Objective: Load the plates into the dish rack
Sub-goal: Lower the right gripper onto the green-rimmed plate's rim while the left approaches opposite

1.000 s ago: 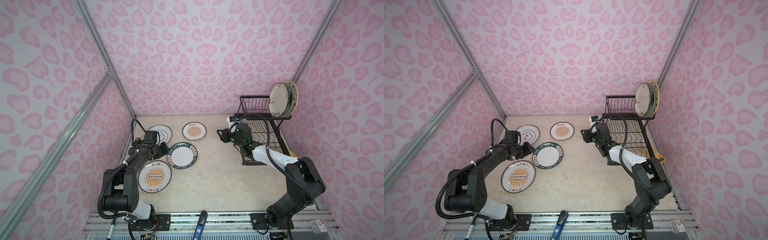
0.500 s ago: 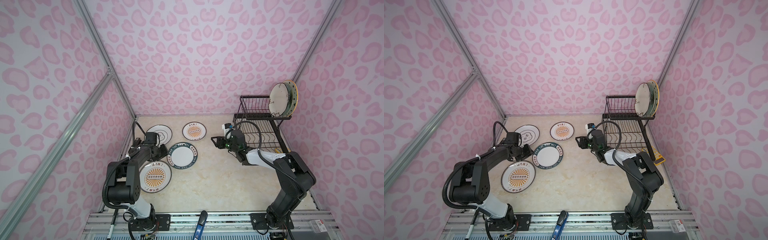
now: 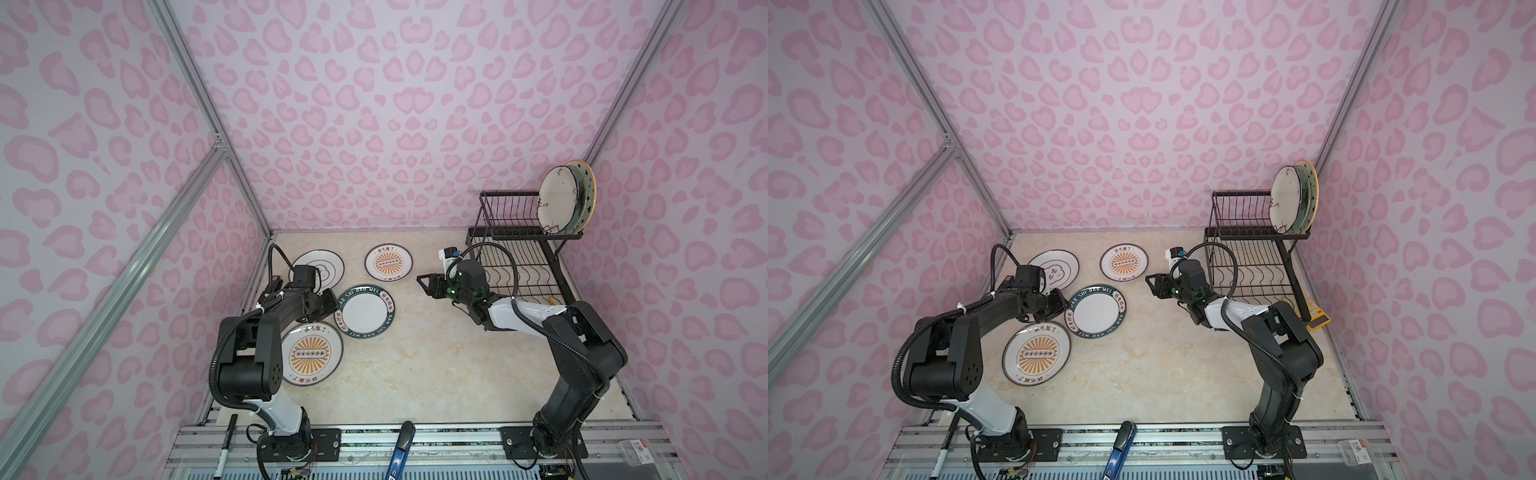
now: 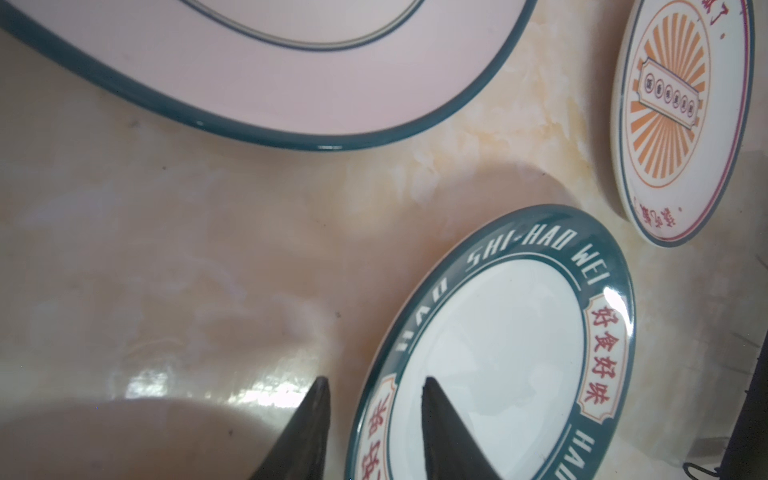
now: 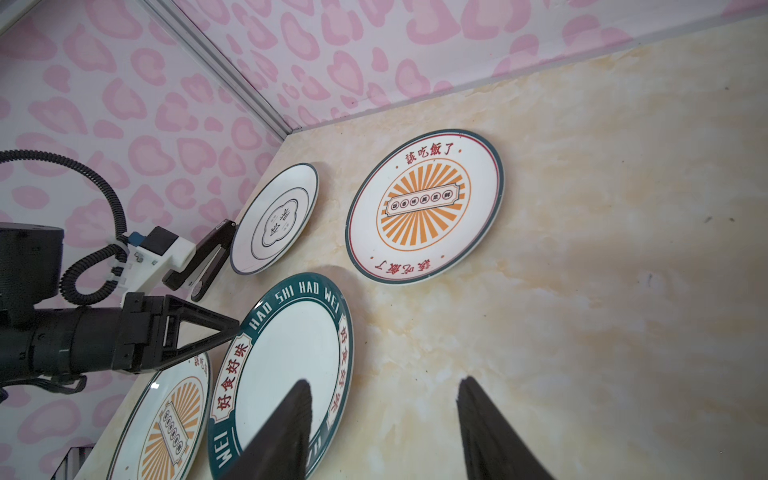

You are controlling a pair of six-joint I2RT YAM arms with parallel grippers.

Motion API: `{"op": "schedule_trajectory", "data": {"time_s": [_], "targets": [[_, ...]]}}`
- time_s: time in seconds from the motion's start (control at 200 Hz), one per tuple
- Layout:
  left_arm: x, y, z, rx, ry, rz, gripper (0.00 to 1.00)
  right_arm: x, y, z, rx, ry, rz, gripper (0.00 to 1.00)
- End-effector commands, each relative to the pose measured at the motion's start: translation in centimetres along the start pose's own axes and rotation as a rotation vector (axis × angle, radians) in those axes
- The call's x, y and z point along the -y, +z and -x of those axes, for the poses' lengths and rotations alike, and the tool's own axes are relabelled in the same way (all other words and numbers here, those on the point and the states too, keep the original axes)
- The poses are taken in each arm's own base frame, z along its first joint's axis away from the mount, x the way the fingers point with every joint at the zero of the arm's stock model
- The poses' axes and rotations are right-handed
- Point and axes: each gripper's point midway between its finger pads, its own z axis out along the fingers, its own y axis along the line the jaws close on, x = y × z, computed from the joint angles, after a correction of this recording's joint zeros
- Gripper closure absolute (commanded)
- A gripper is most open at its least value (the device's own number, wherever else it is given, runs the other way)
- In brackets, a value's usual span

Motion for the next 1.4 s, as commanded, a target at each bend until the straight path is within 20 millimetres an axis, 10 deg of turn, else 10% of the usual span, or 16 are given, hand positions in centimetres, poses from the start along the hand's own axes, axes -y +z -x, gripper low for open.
{"op": "schedule_trajectory", "data": {"time_s": [0.0, 1.4], "targets": [[0.4, 0.2, 0.3, 0.004, 0.017, -0.023, 0.61, 0.3, 0.1, -0.3, -0.014, -0.010, -0.013, 0.44], [10.4, 4.1, -4.1, -0.111, 0.087, -0.238, 0.58, 3.6, 0.9, -3.8, -0.156, 0.089, -0.106, 0.26]]}}
